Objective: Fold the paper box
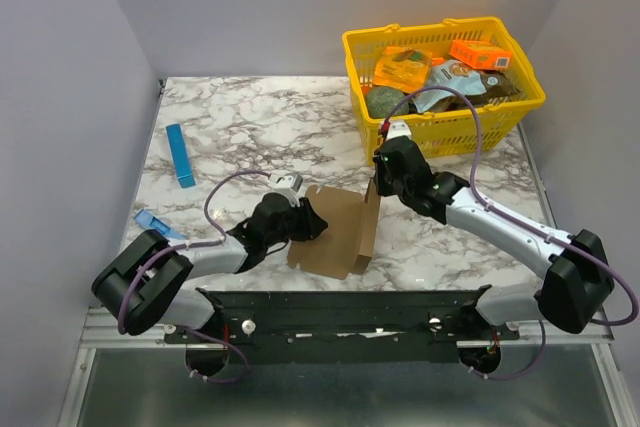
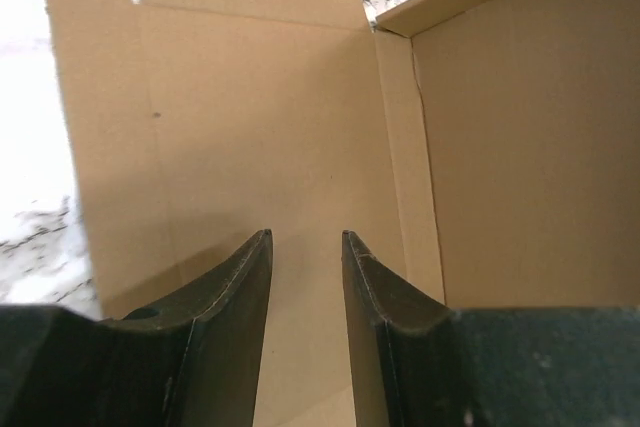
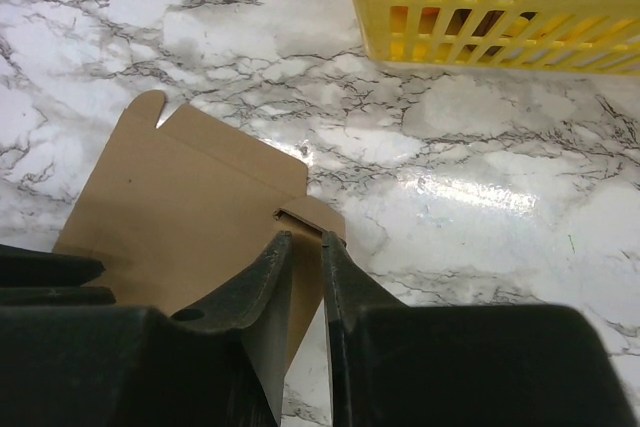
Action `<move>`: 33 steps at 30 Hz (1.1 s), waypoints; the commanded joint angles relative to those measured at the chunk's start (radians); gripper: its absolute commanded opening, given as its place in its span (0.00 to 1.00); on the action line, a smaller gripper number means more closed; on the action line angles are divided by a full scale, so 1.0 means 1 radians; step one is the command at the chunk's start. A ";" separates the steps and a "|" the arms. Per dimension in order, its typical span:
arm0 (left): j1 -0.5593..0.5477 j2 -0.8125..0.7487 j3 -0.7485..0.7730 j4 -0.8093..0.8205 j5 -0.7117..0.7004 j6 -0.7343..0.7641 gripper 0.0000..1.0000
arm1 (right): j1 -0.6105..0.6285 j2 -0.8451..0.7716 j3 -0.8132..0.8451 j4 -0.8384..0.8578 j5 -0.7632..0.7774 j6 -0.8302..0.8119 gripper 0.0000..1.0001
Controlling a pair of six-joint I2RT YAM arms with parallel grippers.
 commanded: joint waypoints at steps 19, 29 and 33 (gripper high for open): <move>-0.037 -0.054 0.076 -0.039 -0.081 0.023 0.52 | -0.005 -0.043 0.127 -0.151 -0.023 0.012 0.62; -0.014 -0.264 0.116 -0.314 -0.233 0.067 0.90 | -0.005 -0.057 0.112 -0.252 -0.081 0.087 0.88; 0.016 -0.318 0.070 -0.350 -0.239 0.044 0.95 | -0.005 -0.022 0.095 -0.266 -0.118 0.127 0.89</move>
